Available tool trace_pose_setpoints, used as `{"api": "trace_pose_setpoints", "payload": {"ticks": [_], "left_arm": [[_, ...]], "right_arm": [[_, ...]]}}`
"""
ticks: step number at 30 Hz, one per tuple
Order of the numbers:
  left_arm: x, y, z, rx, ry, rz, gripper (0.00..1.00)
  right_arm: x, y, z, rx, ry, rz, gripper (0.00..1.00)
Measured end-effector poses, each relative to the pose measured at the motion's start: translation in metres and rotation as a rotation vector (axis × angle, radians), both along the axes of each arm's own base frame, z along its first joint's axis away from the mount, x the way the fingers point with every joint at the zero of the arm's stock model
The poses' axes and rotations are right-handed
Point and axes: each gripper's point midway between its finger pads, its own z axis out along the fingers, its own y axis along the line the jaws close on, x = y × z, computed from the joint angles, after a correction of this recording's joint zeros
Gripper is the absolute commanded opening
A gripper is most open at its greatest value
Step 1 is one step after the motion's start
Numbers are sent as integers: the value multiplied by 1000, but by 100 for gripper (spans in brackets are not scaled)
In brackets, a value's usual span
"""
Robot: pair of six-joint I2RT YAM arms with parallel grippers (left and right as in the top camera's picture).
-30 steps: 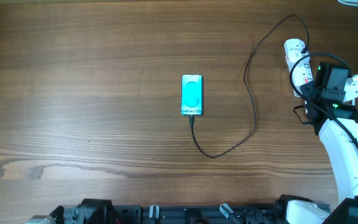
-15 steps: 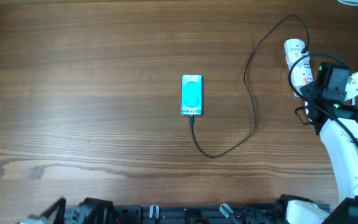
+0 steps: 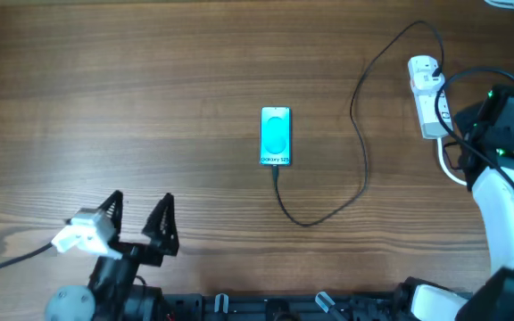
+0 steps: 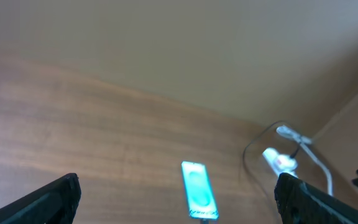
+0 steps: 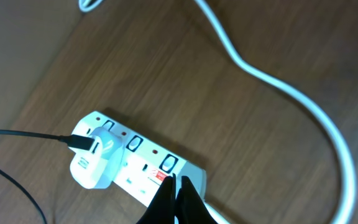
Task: Plug charger to phone and switch on socket
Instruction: 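Move the right gripper over the white power strip's switch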
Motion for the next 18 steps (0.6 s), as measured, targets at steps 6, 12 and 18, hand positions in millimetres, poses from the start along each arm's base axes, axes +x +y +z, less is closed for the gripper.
{"api": "trace_pose_setpoints", "payload": {"ticks": [6,12,18], "left_arm": [[9,2,-26,13,61,20,100],[11,18,-34,33,83,114,100],[11,22,-34,37,85,136,100]], "right_arm": [[27,-1,-20,-18,-9,71,4],[63,1,-38,-22,9,180,4],[110,-2,-46,-17,59,276,4]]}}
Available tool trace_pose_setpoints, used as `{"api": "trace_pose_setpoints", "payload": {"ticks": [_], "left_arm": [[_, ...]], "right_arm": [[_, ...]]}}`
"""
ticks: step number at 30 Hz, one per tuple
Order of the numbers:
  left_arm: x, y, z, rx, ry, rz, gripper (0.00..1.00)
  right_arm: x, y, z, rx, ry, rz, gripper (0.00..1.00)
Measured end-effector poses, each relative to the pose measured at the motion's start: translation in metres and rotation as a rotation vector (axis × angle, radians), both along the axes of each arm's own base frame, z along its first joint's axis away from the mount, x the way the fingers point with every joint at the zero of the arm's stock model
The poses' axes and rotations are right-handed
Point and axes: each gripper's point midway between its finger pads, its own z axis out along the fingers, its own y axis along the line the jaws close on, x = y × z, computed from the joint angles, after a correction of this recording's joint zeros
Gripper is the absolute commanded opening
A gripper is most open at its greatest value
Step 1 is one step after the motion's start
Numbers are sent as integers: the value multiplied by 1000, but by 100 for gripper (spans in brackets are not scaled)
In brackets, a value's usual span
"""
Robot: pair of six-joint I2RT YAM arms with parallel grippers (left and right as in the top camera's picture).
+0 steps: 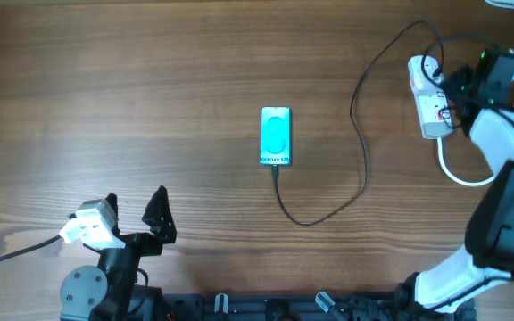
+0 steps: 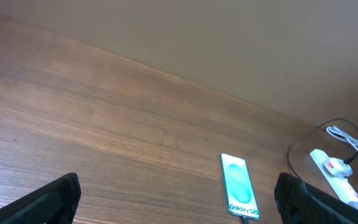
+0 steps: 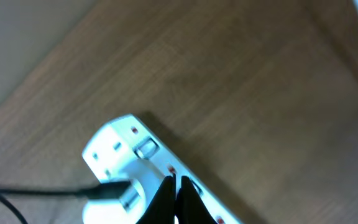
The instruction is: Plug charger to phone and switch on socket
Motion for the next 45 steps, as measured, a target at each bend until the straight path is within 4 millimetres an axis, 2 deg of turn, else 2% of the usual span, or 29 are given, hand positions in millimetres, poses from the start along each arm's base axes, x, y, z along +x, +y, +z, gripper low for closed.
{"api": "trace_pose_setpoints", "payload": {"ticks": [3,5,12,22,26,37,45], "left_arm": [[0,1,0,1,0,6,100],[0,1,0,2,1,7,100],[0,2,0,2,0,9,100],[0,2,0,2,0,9,100],[0,2,-2,3,8,9,100],[-1,2,-4,5,17,9,100],[-2,2,-8,7,31,9,100]], "right_arm": [[17,-3,1,-14,-9,28,4],[19,-2,-4,-18,2,38,4],[14,7,-45,-2,100,48,4],[11,9,-51,-13,124,44,4],[10,13,-66,-9,156,48,5],[8,18,-66,-33,202,44,4],[-1,28,-66,-50,265,45,4]]}}
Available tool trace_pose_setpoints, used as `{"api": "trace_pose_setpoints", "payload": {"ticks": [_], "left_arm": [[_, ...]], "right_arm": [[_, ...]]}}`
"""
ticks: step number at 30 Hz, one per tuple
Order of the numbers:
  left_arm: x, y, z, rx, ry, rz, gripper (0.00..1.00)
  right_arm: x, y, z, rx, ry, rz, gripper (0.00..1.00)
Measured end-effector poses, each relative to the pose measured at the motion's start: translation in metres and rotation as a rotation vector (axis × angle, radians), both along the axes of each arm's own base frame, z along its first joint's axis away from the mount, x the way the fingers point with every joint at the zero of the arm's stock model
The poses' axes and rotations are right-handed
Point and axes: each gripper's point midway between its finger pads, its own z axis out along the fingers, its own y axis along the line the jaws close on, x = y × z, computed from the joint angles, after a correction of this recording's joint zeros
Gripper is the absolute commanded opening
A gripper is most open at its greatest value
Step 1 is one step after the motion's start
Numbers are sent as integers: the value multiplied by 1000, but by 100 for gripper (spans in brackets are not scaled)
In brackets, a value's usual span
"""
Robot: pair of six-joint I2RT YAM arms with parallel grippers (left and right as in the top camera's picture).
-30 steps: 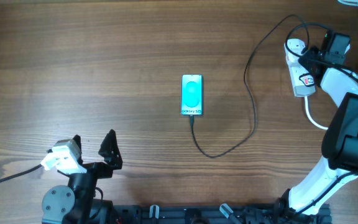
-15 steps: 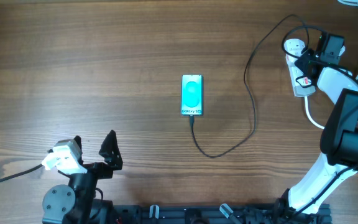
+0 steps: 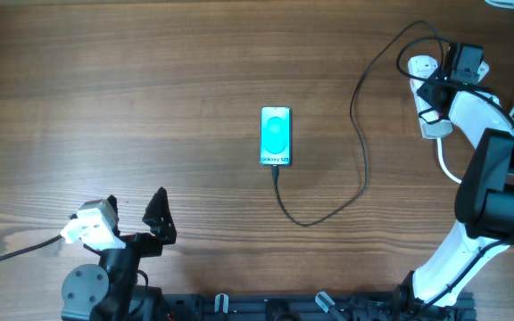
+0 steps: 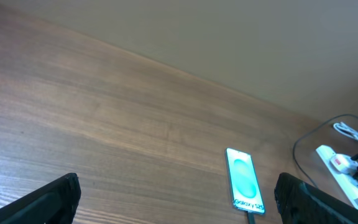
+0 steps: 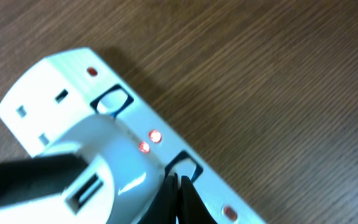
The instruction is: Plug charger to phone and switch on socket
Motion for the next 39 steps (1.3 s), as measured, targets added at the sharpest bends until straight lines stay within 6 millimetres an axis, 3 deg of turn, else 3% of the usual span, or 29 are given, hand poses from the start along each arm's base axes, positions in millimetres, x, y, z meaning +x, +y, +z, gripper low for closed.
{"api": "trace_pose_setpoints", "payload": {"ticks": [5,8,11,15,19,20,21,22,23,24,27,32,34,39], "left_arm": [[-1,0,-3,2,14,0,100],[-1,0,-4,2,15,0,100],[-1,0,-3,2,14,0,100],[-1,0,-4,2,15,0,100],[-1,0,-3,2,14,0,100],[-1,0,-4,2,15,0,100],[-1,0,-4,2,15,0,100],[-1,0,-4,2,16,0,100],[-1,0,-4,3,17,0,100],[-1,0,-5,3,18,0,100],[-1,0,-5,3,19,0,100],[-1,0,-5,3,19,0,100],[-1,0,-6,3,20,0,100],[-1,0,-6,3,20,0,100]], "right_arm": [[-16,41,2,57,81,79,4],[-50,40,12,32,179,31,4],[-76,27,46,-12,191,-60,4],[-103,27,94,-26,161,-86,5],[-127,46,137,4,129,43,4],[-142,59,170,34,49,99,5],[-154,67,184,55,20,132,9],[-167,75,201,71,-20,161,21],[-179,81,214,81,-55,184,44],[-200,90,236,86,-124,212,99],[-253,106,281,83,-302,251,99],[-307,118,304,79,-444,265,99],[-324,120,305,72,-467,268,99],[-356,124,280,96,-374,261,99]]}}
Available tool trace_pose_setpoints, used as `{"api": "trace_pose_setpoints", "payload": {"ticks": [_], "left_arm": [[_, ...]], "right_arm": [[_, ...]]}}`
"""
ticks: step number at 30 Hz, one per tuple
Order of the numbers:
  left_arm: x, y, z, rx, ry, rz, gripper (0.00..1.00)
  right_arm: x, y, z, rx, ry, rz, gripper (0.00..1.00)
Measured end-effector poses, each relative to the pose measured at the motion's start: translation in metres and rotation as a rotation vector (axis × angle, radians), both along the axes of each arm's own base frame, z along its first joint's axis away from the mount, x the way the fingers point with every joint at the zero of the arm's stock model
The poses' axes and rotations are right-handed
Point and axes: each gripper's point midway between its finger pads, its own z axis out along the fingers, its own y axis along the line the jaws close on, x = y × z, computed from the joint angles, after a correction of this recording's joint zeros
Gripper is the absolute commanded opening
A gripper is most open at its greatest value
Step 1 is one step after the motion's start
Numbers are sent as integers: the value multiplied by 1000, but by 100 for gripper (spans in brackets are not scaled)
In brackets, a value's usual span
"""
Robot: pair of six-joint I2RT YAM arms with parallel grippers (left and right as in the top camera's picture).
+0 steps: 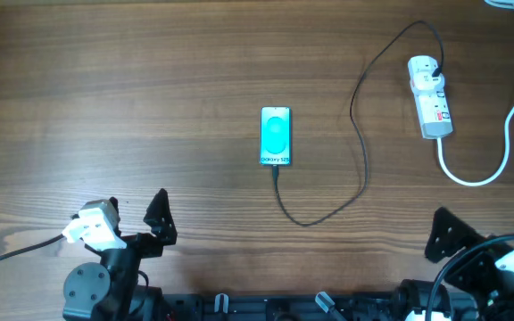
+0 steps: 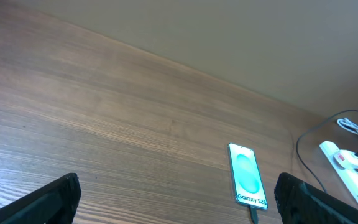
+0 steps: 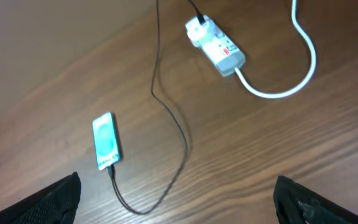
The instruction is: Plug charger to phone and switch on socket
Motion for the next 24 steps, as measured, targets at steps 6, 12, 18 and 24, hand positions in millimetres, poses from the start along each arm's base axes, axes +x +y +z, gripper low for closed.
{"api": "trace_pose_setpoints", "payload": {"ticks": [6,12,18,24], "left_arm": [[0,0,0,0,0,0,100],[0,0,0,0,0,0,100],[0,0,0,0,0,0,100],[0,0,0,0,0,0,100]], "right_arm": [[-1,-2,-2,-7,9,-10,100],[6,-4,8,-48,-36,9,100],[10,-4,21,-102,-107,37,100],[-17,0,46,-209,-341,67,100]]}}
